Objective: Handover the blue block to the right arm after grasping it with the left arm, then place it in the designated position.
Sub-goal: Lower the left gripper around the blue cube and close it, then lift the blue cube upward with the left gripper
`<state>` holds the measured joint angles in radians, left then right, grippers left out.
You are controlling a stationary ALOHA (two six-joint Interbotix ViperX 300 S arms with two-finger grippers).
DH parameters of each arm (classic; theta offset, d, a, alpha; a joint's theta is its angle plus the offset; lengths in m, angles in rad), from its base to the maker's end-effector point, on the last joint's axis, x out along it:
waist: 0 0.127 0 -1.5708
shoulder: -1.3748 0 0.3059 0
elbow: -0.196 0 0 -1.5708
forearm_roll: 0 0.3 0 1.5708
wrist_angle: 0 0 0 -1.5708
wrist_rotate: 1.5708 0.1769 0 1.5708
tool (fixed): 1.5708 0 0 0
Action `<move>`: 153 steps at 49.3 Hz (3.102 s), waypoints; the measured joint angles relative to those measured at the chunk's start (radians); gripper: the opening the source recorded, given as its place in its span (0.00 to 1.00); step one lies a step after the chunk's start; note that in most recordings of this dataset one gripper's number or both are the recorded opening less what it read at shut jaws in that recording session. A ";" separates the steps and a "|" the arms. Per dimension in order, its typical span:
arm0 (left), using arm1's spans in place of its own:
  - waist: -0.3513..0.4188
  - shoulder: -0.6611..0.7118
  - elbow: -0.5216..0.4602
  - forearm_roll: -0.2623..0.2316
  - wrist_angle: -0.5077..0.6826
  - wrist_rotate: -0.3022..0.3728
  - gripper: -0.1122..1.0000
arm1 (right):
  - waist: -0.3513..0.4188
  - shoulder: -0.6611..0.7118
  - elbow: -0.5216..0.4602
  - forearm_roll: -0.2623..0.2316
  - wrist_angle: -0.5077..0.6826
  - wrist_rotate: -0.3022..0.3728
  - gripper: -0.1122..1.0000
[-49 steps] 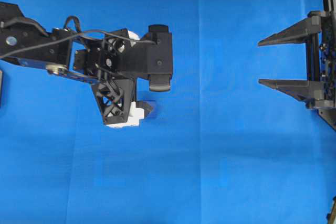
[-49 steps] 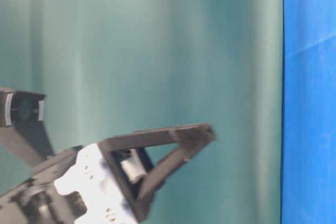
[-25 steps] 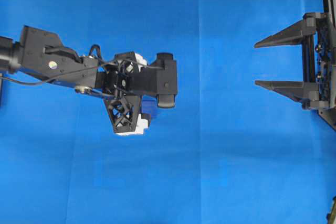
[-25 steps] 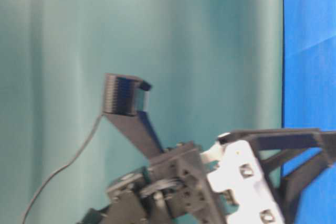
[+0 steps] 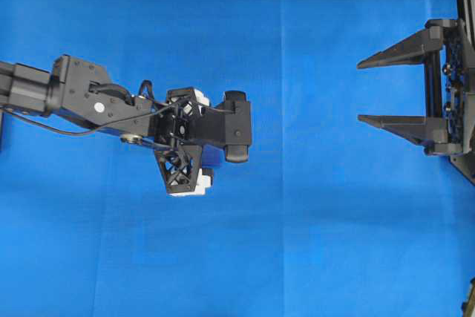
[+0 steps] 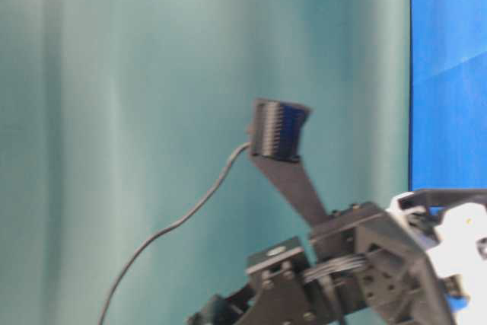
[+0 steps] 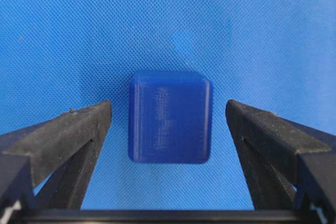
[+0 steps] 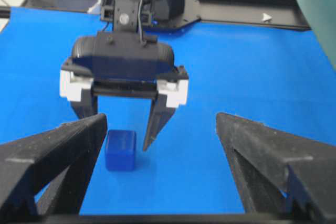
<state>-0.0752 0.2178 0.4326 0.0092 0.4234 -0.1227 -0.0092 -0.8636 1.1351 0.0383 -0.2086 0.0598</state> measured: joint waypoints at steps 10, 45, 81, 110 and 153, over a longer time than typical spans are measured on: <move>0.000 0.040 0.000 0.000 -0.023 0.000 0.94 | 0.000 0.003 0.000 0.000 0.000 0.000 0.98; -0.011 0.048 -0.002 0.002 0.008 0.038 0.51 | 0.000 0.009 0.000 0.000 0.000 0.000 0.98; -0.023 -0.120 -0.089 0.003 0.241 0.035 0.51 | 0.000 0.009 0.000 0.002 -0.002 0.000 0.98; -0.035 -0.232 -0.268 0.003 0.480 0.037 0.51 | 0.002 0.009 0.000 0.002 -0.002 0.000 0.98; -0.035 -0.262 -0.311 0.005 0.529 0.035 0.51 | 0.002 0.009 0.000 0.000 -0.002 0.000 0.98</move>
<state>-0.1104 -0.0445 0.1212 0.0138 0.9526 -0.0874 -0.0077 -0.8544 1.1351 0.0383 -0.2102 0.0598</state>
